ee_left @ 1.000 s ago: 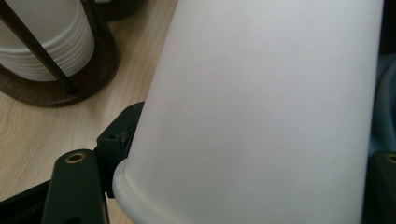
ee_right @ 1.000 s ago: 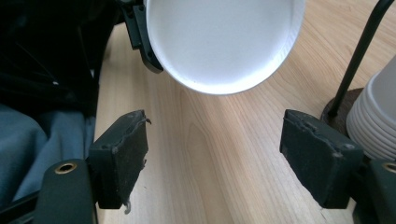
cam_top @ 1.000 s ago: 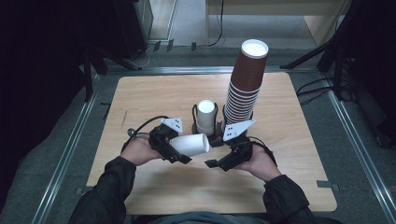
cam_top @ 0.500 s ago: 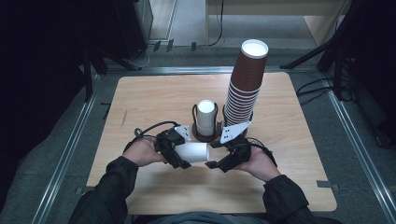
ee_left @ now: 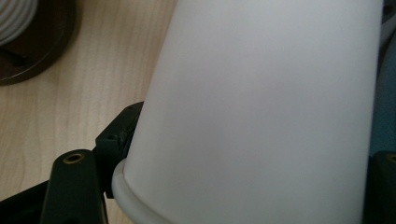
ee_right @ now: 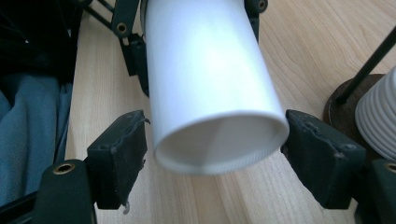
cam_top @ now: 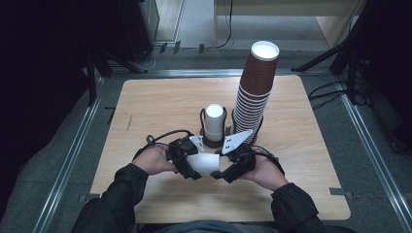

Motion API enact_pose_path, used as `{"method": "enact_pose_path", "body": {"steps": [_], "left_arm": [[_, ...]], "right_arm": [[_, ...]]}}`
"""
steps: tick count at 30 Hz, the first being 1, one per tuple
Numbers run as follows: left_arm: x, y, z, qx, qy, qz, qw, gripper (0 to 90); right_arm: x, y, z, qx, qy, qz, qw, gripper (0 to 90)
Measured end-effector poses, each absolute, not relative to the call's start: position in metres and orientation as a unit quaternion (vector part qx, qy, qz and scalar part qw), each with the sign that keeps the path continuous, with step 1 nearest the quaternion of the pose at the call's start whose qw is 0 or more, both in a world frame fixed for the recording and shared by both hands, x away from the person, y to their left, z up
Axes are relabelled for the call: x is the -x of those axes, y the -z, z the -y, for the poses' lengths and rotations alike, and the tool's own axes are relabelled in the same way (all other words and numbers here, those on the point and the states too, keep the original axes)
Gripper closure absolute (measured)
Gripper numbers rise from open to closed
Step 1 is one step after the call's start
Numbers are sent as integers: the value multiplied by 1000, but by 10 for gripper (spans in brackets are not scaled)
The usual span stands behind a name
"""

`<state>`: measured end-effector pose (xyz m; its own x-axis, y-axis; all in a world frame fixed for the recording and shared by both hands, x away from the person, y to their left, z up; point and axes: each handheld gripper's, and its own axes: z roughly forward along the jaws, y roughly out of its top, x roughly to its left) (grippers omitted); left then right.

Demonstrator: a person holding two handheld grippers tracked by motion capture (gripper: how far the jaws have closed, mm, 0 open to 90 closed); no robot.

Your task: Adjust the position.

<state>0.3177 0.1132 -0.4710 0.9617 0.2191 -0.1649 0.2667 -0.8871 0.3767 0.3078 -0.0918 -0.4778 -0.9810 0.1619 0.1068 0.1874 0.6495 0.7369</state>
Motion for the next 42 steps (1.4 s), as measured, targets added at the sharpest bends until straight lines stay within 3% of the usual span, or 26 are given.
{"method": "enact_pose_path", "body": {"steps": [5, 11, 17, 20, 30, 42], "left_arm": [[-315, 474, -107, -971, 63, -117, 197, 242], [-313, 475, -105, -972, 66, -109, 196, 238], [-314, 474, -107, -969, 72, -106, 209, 213], [-314, 474, -108, -970, 62, -102, 214, 127], [-319, 467, -124, -954, 60, -132, 263, 27], [-323, 459, -138, -940, 51, -154, 299, 13]], "right_arm": [[-305, 479, 87, 84, 399, 913, 12, 239], [-301, 479, 82, 61, 391, 918, 17, 335], [-300, 475, 84, 59, 391, 918, 17, 337], [-300, 475, 85, 53, 389, 920, 12, 336], [-305, 472, 95, 71, 399, 914, 14, 333], [-307, 469, 104, 82, 411, 908, 19, 332]]}}
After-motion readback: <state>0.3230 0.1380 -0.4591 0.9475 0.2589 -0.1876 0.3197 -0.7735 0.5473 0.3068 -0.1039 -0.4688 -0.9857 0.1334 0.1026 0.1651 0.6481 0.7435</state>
